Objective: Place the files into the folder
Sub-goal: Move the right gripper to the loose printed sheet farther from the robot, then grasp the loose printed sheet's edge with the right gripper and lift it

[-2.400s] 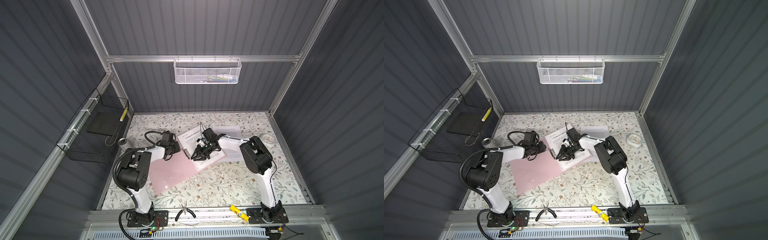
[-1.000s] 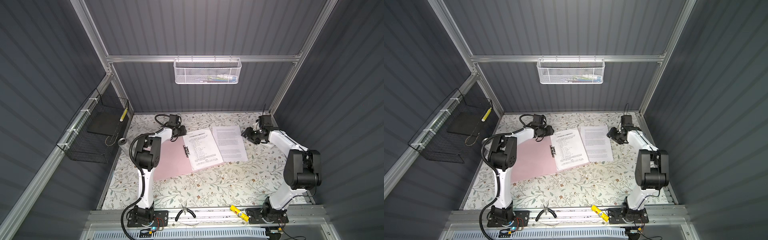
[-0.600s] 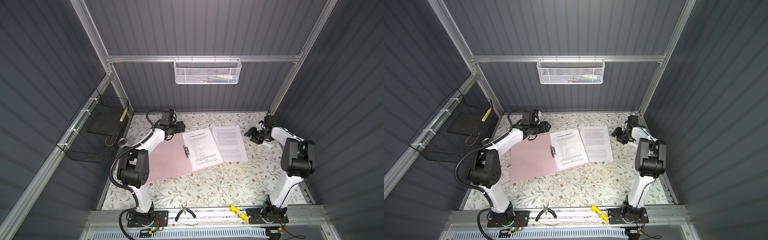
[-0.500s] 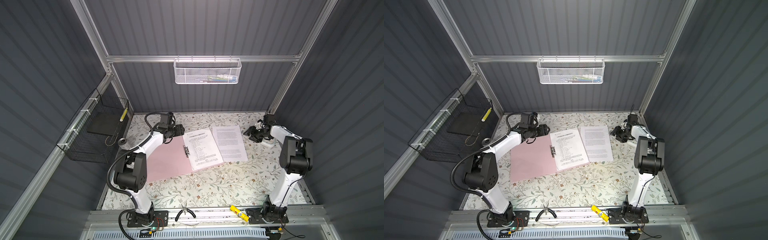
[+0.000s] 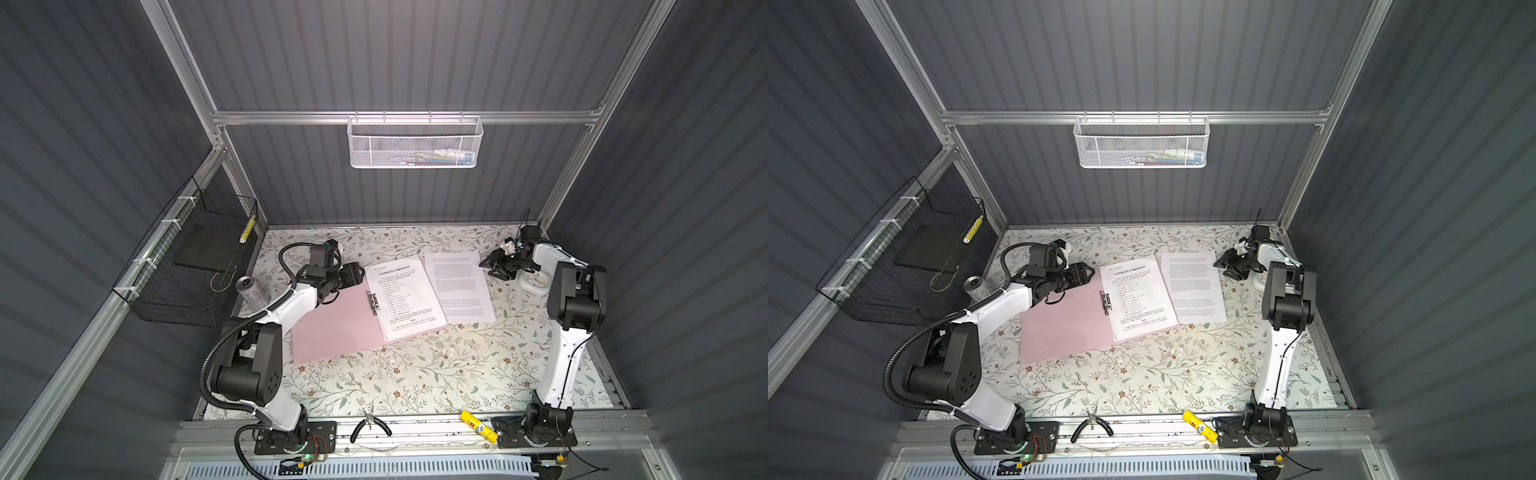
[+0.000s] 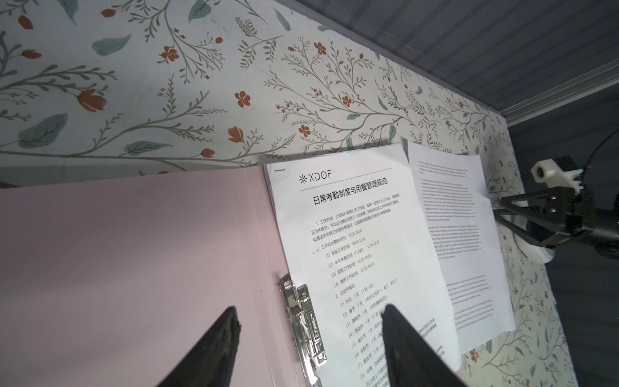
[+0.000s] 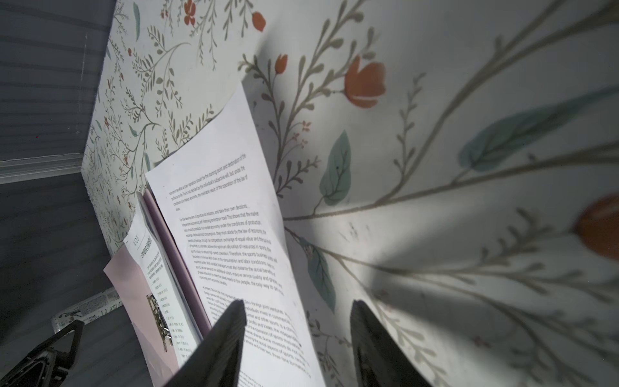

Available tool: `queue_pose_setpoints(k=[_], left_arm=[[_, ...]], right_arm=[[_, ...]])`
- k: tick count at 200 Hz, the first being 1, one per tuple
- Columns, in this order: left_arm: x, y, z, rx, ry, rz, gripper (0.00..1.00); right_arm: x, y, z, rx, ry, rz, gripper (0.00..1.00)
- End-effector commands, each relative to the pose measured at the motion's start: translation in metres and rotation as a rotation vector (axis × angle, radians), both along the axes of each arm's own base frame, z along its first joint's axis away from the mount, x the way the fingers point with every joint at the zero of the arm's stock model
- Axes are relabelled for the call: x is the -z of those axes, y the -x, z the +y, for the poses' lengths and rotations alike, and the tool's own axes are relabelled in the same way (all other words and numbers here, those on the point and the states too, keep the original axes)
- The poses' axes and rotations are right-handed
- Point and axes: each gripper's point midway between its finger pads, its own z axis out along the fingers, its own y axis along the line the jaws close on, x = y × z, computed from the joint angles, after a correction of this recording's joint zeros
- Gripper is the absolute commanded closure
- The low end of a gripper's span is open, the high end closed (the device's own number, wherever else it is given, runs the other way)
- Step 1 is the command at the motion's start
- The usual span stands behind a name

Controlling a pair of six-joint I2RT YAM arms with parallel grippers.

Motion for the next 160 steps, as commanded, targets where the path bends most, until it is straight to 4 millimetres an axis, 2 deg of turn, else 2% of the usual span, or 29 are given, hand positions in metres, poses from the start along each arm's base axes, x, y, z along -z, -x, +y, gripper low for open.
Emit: queue_pose_setpoints(k=[1,85,144,160], left_arm=[[-0.011,-0.002,-0.004,0.013,0.113,-0.018,0.32],[-0.003,-0.006,-0.002,0.009,0.138,0.000,0.35],[0.002,-0.006,0.001,0.014,0.115,0.020,0.35],[0.002,-0.007,0.001,0.017,0.115,0.017,0.35]], right_arm=[[0.000,0.002,0.014,-0.052,-0.024,0.017,0.49],[0.001,-0.010,0.026,-0.106,0.038,0.049,0.59],[0.003,0.001,0.033,-0.162,0.132,0.107,0.62],[-0.001,0.004,0.040,-0.177,0.099,0.097,0.63]])
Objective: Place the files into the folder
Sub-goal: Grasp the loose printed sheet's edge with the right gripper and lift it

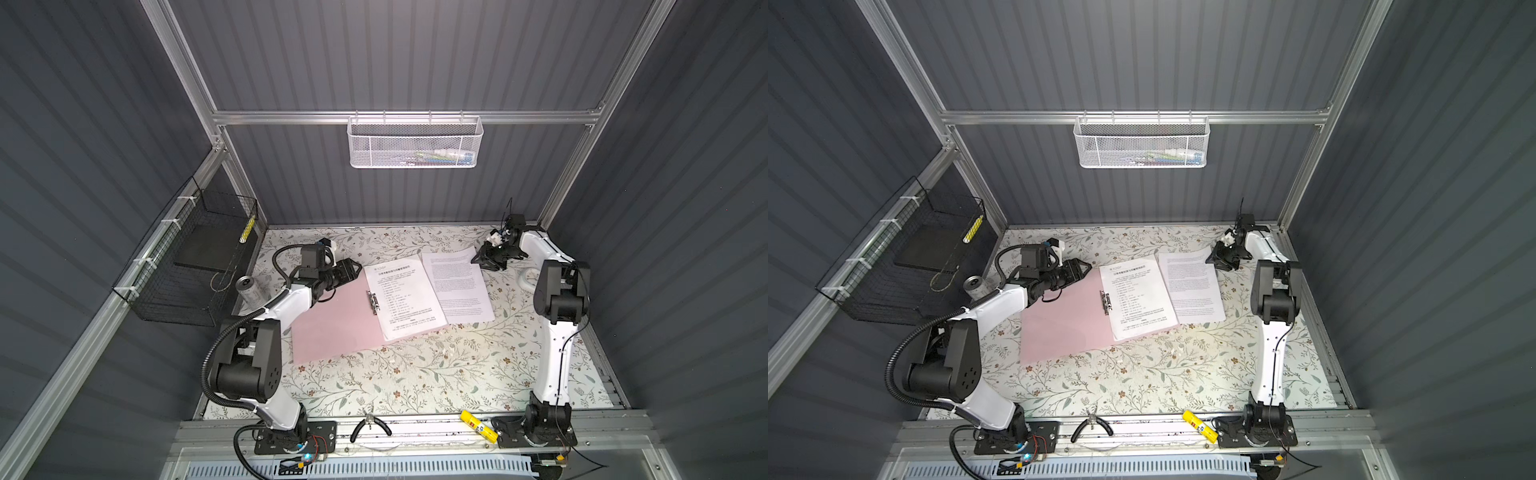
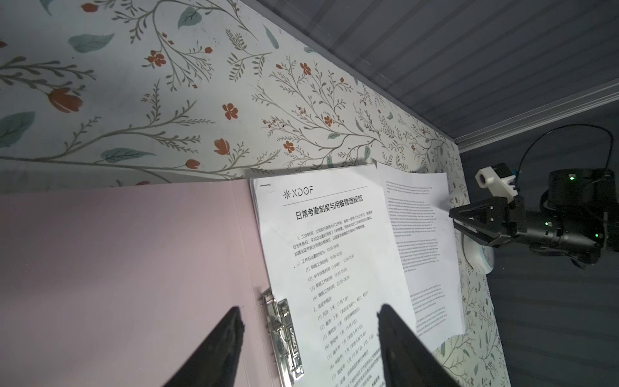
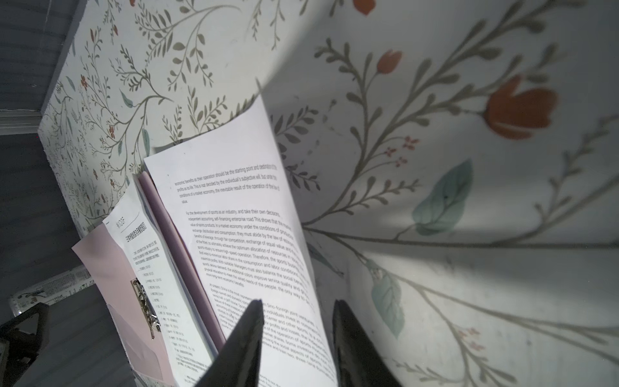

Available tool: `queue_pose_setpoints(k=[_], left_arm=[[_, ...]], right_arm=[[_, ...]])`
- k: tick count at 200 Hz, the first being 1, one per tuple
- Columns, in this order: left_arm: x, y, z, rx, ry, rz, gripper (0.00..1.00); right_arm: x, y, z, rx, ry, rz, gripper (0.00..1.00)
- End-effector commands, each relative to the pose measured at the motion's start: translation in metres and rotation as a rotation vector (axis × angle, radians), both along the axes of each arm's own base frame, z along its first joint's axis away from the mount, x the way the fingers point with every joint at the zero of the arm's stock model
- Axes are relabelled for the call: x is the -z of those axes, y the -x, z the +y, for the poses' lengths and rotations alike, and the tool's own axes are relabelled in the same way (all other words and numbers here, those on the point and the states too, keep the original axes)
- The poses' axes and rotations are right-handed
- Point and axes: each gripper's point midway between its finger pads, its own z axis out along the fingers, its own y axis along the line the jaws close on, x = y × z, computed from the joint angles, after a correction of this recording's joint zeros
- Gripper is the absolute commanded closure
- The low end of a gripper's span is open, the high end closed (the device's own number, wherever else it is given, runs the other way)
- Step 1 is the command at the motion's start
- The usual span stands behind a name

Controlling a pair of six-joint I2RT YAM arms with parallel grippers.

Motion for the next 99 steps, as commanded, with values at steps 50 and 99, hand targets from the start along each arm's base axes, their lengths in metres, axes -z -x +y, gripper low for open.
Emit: queue_pose_setpoints(k=[50,99], left_arm=[[0.009,-0.002,-0.002,0.029,0.000,0.025,0.36],[0.014,-0.003,-0.003,0.027,0.018,0.032,0.36]], right_arm=[[0.015,0.025,0.024,-0.078,0.012,0.089,0.63],[0.015,0.029,0.027,-0.061,0.022,0.108,0.84]])
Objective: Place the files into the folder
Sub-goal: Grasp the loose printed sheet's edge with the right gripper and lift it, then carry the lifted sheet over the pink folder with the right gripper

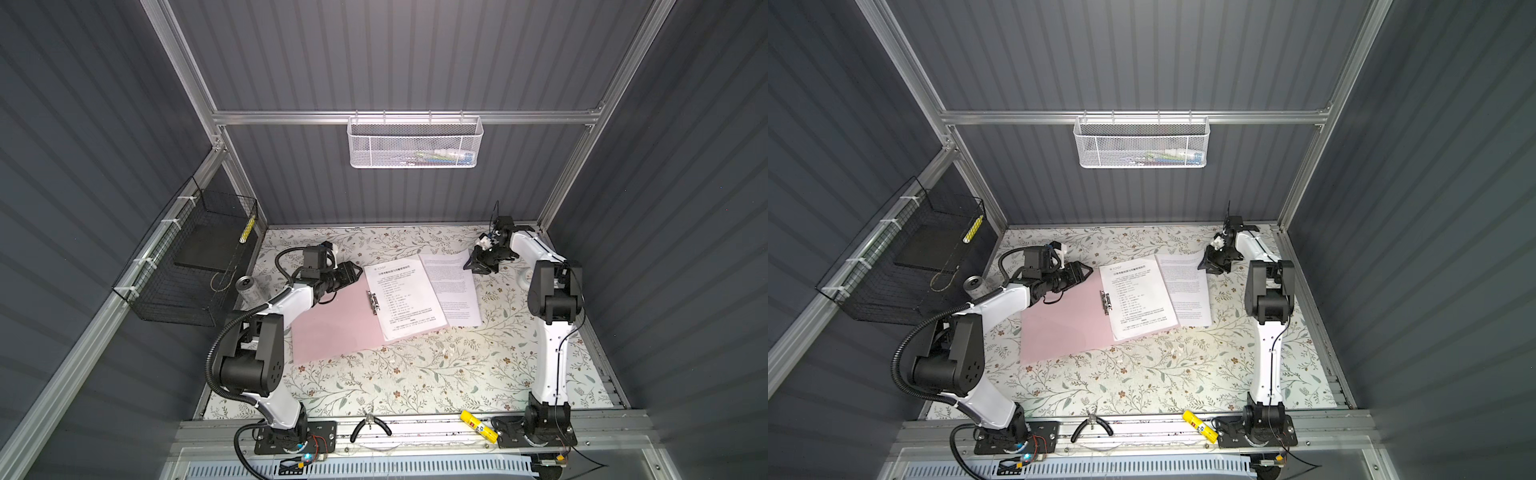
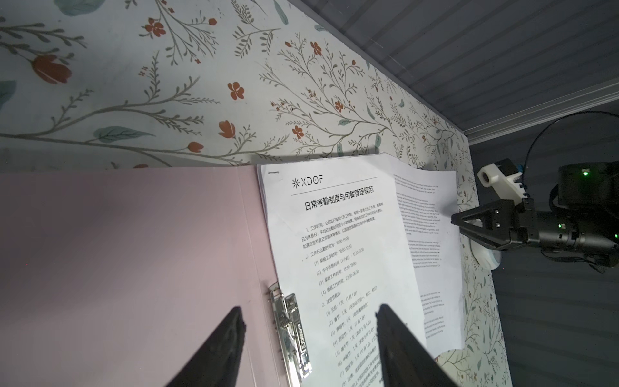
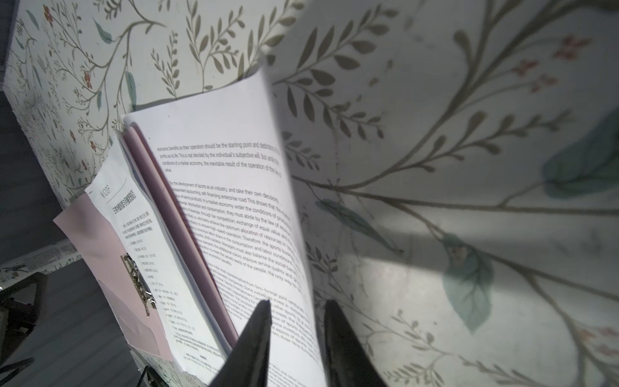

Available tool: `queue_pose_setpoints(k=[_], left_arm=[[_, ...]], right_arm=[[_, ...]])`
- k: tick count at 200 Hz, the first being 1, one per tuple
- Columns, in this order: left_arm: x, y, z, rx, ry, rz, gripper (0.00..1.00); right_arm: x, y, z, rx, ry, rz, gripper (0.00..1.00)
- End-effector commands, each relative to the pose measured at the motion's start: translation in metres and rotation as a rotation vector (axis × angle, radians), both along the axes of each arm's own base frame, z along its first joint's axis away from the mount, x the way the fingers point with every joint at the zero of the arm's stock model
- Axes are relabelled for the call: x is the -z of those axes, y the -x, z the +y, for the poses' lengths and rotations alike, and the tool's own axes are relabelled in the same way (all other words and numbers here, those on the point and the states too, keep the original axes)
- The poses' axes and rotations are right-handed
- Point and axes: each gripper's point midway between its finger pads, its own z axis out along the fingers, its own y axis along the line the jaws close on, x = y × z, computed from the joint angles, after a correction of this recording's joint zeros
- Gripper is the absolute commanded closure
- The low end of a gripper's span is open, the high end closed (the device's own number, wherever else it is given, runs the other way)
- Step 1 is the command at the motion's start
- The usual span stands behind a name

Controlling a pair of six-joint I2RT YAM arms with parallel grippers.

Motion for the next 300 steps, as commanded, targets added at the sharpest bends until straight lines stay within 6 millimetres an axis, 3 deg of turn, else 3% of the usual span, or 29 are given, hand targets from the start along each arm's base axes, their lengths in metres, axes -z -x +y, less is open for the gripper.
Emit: queue_pose_setpoints(k=[1,20,48,69,95,125,155,215,241,272,300], left_arm=[[0.000,-0.004,-0.001,0.016,0.016,-0.002,0.37],[0.000,-0.004,-0.002,0.019,0.023,-0.002,0.37],[-0.006,-0.002,0.000,0.015,0.007,-0.009,0.37],[-0.012,0.002,0.006,-0.002,-0.022,-0.013,0.37],[-0.017,0.009,0.013,-0.025,-0.052,-0.018,0.38],[-0.014,0.014,0.033,-0.090,-0.087,-0.001,0.38],[-0.025,0.023,0.054,-0.158,-0.103,-0.028,0.39],[-0.055,0.037,0.078,-0.240,-0.146,-0.063,0.41],[-0.061,0.042,0.086,-0.267,-0.117,-0.080,0.41],[-0.066,0.042,0.086,-0.263,-0.078,-0.086,0.41],[-0.069,0.041,0.087,-0.263,-0.083,-0.091,0.40]], right_arm=[[0.008,0.009,0.000,0.009,0.009,0.046,0.85],[0.006,0.007,0.007,0.016,-0.042,0.045,1.00],[0.000,0.006,0.009,0.032,-0.033,0.034,1.00],[-0.036,0.002,0.003,0.055,0.067,-0.055,1.00],[-0.106,-0.004,-0.002,0.084,0.190,-0.236,1.00],[-0.172,-0.006,0.012,0.080,0.280,-0.413,1.00],[-0.219,0.000,0.047,0.017,0.286,-0.529,1.00],[-0.282,0.041,0.173,-0.217,0.066,-0.676,1.00],[-0.308,0.060,0.206,-0.262,-0.050,-0.728,1.00],[-0.312,0.067,0.227,-0.281,-0.169,-0.711,1.00],[-0.278,0.059,0.241,-0.285,-0.171,-0.655,1.00]])
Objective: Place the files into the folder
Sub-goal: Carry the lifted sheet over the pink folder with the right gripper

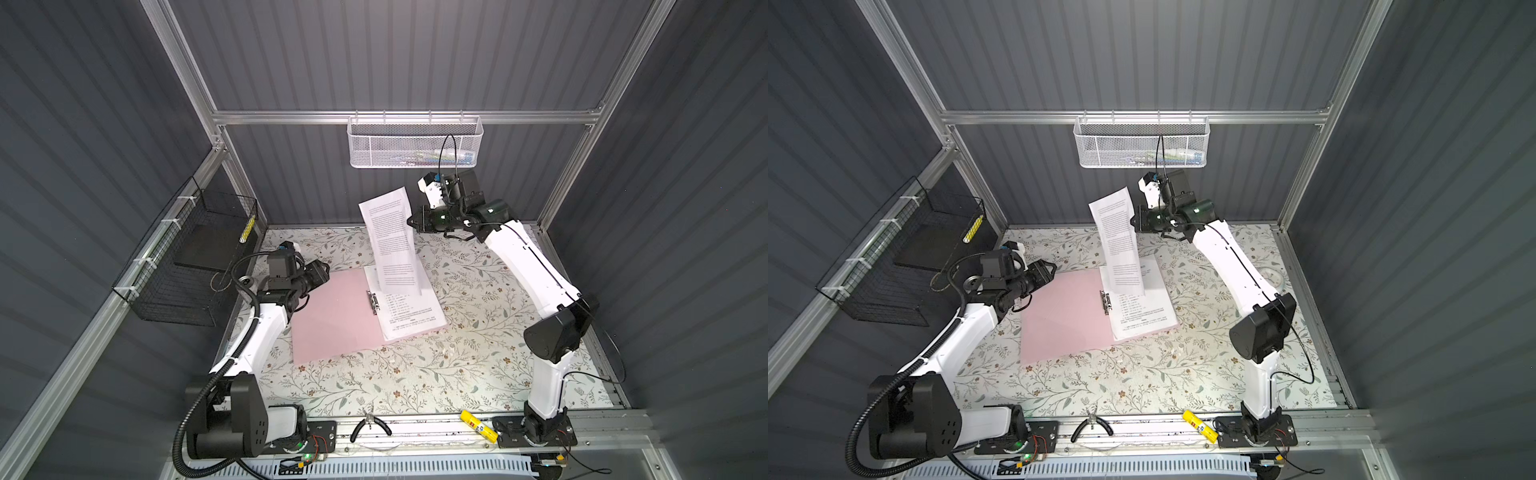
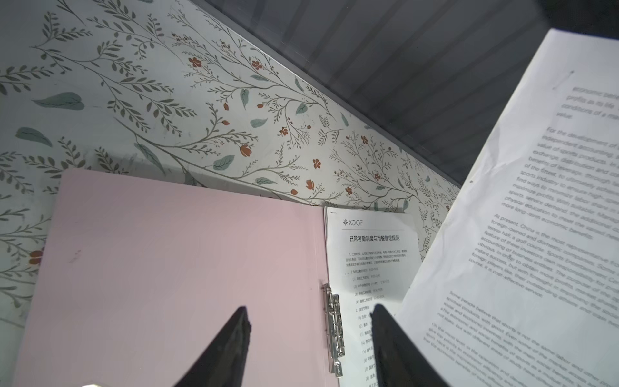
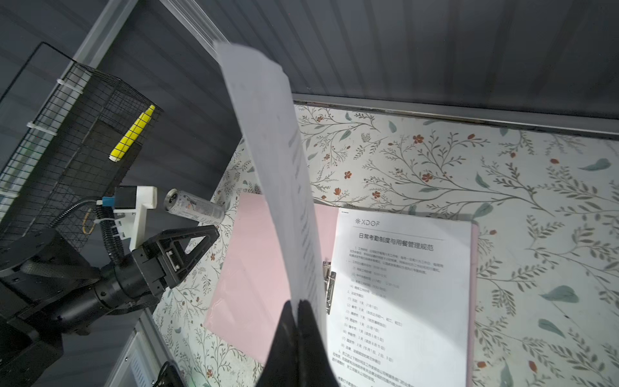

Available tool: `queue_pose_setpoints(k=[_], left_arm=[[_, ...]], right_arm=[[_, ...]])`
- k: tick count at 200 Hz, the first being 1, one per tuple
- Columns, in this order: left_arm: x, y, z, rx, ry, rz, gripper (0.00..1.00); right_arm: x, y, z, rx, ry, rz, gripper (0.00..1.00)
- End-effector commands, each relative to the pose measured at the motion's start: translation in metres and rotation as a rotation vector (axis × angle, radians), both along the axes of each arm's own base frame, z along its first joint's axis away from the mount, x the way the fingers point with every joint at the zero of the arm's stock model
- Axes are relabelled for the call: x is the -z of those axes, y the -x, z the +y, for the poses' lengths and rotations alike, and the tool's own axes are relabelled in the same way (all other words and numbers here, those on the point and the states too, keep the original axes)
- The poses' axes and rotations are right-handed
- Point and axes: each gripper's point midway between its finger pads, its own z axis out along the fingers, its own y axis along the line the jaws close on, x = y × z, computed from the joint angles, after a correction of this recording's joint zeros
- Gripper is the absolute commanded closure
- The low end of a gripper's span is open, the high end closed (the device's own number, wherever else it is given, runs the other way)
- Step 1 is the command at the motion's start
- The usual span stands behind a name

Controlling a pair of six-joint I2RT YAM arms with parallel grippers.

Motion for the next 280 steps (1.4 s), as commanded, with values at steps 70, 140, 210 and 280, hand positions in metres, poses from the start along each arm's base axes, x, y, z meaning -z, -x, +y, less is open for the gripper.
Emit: queue_pose_setpoints(k=[70,140,210,280], left_arm=[[-0.001,0.002,-0.002,0.027,-0.009,0.001,0.40],[0.013,0.002,-0.003,0.039,-0.008,0.028,0.40],[0.022,0.001,-0.007,0.051,0.010,0.045,0.41],[0.028,0.003,-0.007,0.061,0.000,0.061,0.41]], right_arm=[[0.126,-0.033,0.070,-0.124,-0.091,0.100,1.00],[0.179,-0.028,0.099,-0.197,-0.139,0.074,1.00],[0.191,-0.019,0.118,-0.254,-0.205,0.113,1.00],[0.210,-0.008,0.137,-0.366,-0.242,0.185,1.00]])
